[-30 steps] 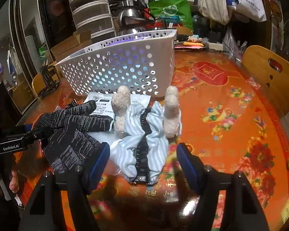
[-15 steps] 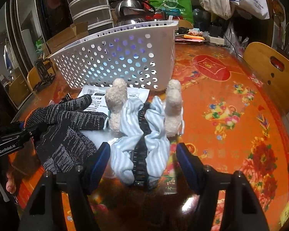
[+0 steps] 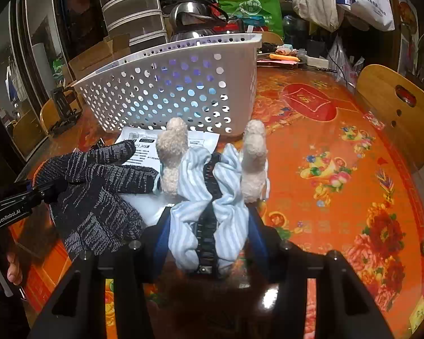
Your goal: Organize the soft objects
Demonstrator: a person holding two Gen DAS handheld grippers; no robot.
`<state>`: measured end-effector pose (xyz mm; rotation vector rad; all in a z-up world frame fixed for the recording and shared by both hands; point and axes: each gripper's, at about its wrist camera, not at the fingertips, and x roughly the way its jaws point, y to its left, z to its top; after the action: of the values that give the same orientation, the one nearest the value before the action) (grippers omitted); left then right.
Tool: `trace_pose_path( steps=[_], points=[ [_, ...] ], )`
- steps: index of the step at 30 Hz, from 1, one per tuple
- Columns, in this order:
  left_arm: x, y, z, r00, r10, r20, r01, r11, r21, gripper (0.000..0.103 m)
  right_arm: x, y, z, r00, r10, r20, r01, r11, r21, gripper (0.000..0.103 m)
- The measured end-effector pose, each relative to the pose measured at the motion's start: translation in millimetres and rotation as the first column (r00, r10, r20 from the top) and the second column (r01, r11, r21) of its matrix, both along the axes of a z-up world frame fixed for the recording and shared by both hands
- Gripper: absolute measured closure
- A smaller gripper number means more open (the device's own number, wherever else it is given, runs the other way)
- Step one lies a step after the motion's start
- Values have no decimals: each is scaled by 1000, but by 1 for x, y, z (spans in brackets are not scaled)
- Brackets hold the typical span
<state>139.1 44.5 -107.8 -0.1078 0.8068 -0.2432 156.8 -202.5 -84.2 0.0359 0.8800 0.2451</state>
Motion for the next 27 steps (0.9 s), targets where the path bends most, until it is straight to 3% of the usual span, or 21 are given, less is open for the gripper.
trace_pose_path(
  steps=[15,27],
  points=[
    [-11,-4,18,998,-25,57,26,999,-29,86,-12,0,10,998,-13,69,12,1000,11,52],
    [-10,-1,14,999,-17,46,19,999,-42,86,-34,44,24,988,115,99,-120,992,47,52]
  ],
)
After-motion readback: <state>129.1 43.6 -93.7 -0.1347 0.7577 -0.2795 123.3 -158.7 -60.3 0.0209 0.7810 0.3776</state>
